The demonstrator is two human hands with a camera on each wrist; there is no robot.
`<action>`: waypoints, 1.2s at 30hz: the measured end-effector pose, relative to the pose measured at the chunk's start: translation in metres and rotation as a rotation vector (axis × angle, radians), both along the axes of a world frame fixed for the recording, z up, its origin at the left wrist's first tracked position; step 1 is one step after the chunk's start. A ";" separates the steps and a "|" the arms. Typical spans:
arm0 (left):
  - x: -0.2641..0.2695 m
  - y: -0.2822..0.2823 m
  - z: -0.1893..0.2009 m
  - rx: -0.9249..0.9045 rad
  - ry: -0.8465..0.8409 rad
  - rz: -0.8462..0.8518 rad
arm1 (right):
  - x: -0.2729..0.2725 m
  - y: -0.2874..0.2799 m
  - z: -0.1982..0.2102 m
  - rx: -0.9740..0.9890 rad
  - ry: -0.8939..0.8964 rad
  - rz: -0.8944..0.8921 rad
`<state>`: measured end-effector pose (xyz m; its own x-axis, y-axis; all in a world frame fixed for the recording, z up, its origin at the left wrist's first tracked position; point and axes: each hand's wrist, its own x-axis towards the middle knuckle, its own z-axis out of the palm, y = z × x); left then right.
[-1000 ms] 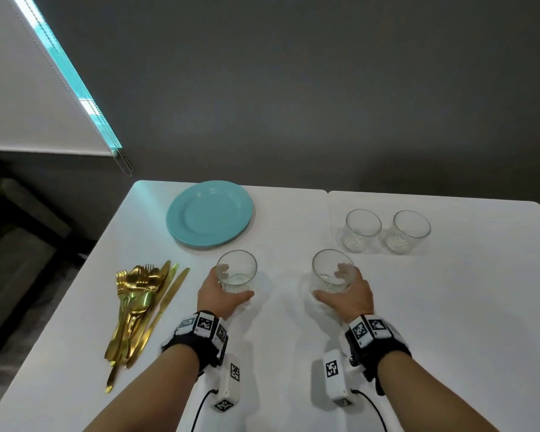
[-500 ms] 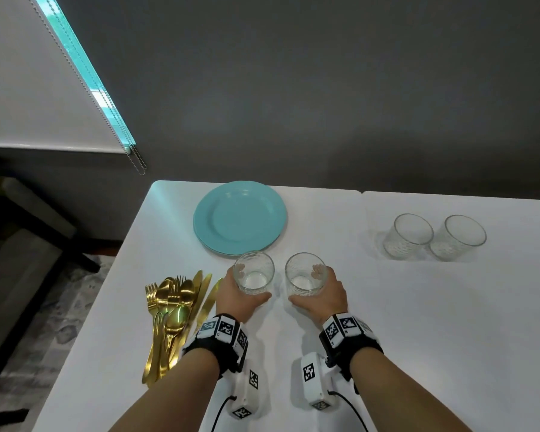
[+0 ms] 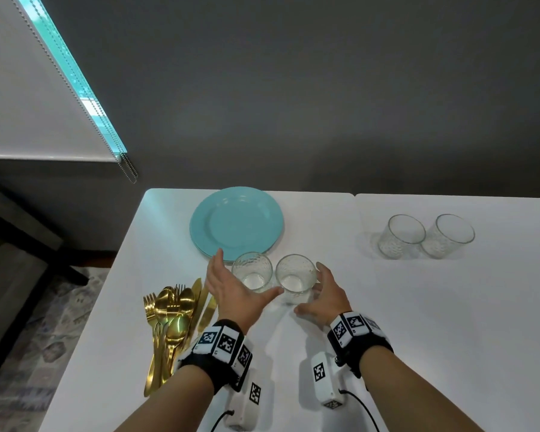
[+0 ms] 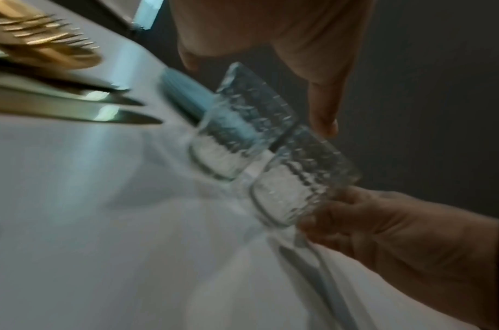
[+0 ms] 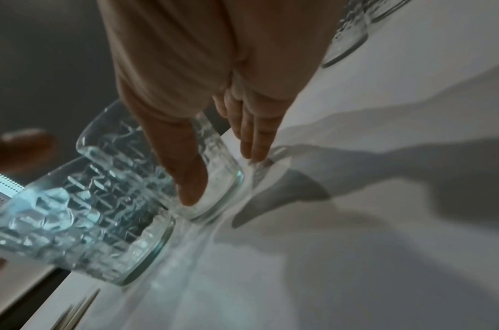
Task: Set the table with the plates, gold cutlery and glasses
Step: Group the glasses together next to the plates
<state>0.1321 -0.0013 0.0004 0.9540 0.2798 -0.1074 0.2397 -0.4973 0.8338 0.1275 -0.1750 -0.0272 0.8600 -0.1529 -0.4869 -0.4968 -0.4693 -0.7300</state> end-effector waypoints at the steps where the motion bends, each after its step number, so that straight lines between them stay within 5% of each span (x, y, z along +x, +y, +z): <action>1: 0.000 -0.006 0.007 0.014 -0.045 -0.024 | 0.000 -0.005 0.002 0.004 0.008 0.000; 7: 0.008 -0.076 0.036 0.028 -0.277 -0.206 | 0.002 -0.079 0.014 -0.087 0.018 -0.218; 16: 0.040 -0.205 0.005 -0.176 0.153 -0.406 | 0.022 -0.244 0.017 -0.100 0.089 -0.596; 21: 0.066 -0.255 -0.022 -0.181 0.304 -0.346 | 0.041 -0.296 0.009 -0.076 0.098 -0.558; 36: 0.091 -0.304 -0.056 -0.155 0.185 -0.301 | 0.068 -0.306 -0.015 -0.105 -0.083 -0.422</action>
